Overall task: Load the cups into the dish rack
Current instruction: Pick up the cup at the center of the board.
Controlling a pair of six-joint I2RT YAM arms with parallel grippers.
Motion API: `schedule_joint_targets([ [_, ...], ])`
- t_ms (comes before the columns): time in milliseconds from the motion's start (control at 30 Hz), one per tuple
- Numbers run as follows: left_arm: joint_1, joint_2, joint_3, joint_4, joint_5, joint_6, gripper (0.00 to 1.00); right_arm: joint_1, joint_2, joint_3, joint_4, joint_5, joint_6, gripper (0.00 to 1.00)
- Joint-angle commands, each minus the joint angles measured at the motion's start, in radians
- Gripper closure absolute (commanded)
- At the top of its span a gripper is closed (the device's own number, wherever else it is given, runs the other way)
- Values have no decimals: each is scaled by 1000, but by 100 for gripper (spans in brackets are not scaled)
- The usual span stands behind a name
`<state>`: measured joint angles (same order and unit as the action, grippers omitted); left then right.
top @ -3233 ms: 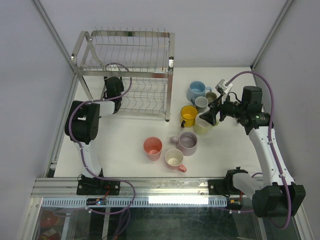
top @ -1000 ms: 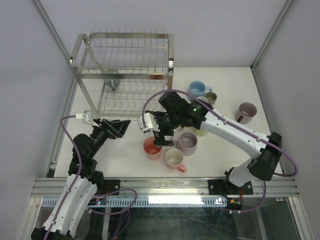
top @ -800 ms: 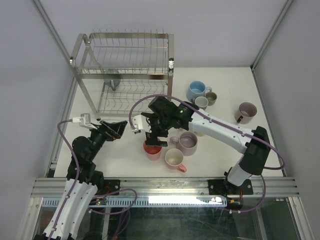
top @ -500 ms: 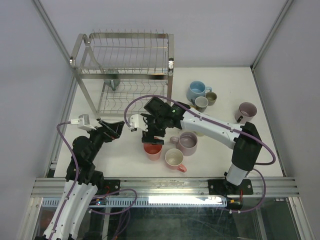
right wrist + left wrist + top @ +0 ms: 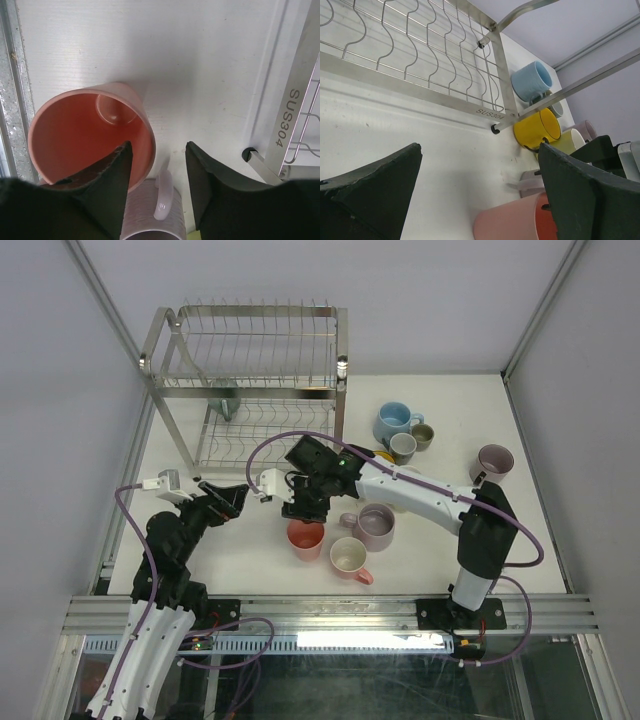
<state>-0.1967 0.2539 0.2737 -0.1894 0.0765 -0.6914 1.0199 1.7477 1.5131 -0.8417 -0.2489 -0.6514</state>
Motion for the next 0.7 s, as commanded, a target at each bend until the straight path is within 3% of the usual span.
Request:
schedule_joint_targets([
  [0,-3,-5,36,20,-9,2,1,7,13,33,30,9,18,54],
  [233,-3,-7,23,32,3,-25,1,6,24,37,25,-2,30,77],
  [367,-3,-5,19,47,25,-39,1,5,20,44,24,-6,35,98],
  [533,-3,-4,8,86,72,-66,1,-21,-16,67,24,-58,48,100],
  [667,-4,-8,-17,155,120,-108,1,-79,-66,92,19,-190,73,100],
])
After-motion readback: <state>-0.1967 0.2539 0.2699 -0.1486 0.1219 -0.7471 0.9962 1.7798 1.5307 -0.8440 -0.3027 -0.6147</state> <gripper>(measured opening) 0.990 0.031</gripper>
